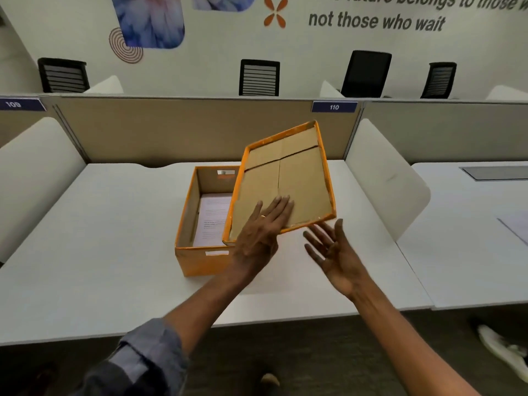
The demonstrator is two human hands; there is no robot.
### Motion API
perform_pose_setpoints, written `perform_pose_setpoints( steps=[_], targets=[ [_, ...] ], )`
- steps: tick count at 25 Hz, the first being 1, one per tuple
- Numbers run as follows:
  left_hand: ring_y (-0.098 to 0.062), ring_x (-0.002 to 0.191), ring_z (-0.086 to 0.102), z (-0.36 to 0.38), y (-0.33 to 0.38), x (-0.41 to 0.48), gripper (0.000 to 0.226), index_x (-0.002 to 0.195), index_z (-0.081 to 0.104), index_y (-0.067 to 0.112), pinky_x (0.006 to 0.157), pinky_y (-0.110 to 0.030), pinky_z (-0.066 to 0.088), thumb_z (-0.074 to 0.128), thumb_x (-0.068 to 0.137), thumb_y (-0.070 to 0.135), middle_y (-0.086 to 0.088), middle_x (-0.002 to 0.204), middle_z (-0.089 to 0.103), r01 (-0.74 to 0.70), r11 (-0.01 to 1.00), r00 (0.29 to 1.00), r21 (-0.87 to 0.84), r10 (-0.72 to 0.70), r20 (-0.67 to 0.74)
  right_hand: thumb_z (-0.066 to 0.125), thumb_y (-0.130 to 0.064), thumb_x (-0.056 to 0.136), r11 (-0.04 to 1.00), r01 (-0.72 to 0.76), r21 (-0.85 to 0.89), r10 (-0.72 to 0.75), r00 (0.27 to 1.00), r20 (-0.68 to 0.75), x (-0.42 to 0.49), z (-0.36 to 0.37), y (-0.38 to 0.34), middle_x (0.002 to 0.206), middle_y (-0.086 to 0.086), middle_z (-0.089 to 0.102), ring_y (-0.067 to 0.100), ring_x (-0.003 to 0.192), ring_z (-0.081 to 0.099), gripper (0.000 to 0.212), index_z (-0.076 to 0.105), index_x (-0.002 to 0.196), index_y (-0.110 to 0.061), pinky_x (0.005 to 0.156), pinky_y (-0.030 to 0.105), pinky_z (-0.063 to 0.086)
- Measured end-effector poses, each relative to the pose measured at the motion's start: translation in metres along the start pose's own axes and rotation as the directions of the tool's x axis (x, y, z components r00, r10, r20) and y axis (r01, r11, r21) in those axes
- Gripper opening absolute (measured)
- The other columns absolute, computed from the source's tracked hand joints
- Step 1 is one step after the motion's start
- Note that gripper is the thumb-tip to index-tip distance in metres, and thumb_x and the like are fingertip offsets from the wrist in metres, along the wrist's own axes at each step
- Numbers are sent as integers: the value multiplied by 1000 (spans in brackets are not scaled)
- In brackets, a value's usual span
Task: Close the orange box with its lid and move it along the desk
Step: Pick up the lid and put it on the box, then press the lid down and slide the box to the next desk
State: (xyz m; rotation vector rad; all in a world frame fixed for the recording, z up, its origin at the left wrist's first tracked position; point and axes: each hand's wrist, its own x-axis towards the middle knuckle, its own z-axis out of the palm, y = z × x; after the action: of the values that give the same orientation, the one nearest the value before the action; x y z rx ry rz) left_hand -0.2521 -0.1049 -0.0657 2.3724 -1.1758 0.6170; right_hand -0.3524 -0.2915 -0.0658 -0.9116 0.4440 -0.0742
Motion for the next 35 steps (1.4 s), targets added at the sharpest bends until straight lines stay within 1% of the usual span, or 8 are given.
perform_pose_setpoints(
  steps=[4,6,9,13,17,26,31,35],
  targets=[
    [-2,131,54,0,29,23,53,148,44,9,110,-30,44,52,97,-2,-3,143,59,235,823,867,-517,-418,-271,49,-62,95,977,-135,-168,149,986,79,26,26,32,149,5,58,25,133,59,69,47,149,-19,115,49,43],
    [13,95,63,0,41,30,30,125,59,20,84,-18,54,64,96,15,17,107,67,332,605,690,-724,-679,-252,52,-59,94,967,-131,-217,166,975,149,38,44,42,146,2,60,24,133,59,63,50,146,-23,112,47,47],
    [6,81,65,5,44,30,28,99,50,42,76,-19,56,69,92,23,28,85,58,386,406,589,-828,-800,-117,56,-40,99,968,-55,-243,106,973,204,57,59,44,137,9,66,27,128,63,47,59,138,-13,100,42,56],
    [-2,106,63,-10,17,30,53,131,44,35,83,-11,53,72,86,36,18,124,60,397,259,456,-881,-888,-55,79,-31,82,968,-1,-251,38,989,144,87,53,39,131,2,69,23,120,66,70,52,143,-11,94,41,59],
    [-20,128,58,-24,-56,3,66,148,35,41,92,-40,58,67,90,48,1,147,52,415,293,276,-861,-943,-188,75,-16,87,915,134,-381,-76,984,164,115,43,37,130,-12,63,15,121,63,69,43,148,-20,92,32,58],
    [-20,125,56,-12,-116,-75,64,141,57,19,102,-36,49,80,82,31,-5,142,59,712,164,202,-683,-979,-24,65,-21,98,695,199,-691,-71,975,210,155,50,85,158,8,42,30,138,49,60,42,153,-19,111,52,47],
    [-29,132,55,-11,-132,-96,64,139,59,13,105,-39,45,79,82,34,-9,142,59,795,166,201,-583,-980,-4,64,-23,98,632,266,-728,-123,962,244,154,60,99,144,-4,50,22,126,55,48,50,144,-28,103,41,53],
    [-14,114,63,-14,-153,-113,55,132,64,16,94,-24,46,76,84,38,-7,128,70,840,184,253,-511,-965,68,64,-24,98,605,264,-751,-154,964,216,149,70,107,140,-4,54,19,121,58,46,51,142,-28,99,35,54]
  ],
)
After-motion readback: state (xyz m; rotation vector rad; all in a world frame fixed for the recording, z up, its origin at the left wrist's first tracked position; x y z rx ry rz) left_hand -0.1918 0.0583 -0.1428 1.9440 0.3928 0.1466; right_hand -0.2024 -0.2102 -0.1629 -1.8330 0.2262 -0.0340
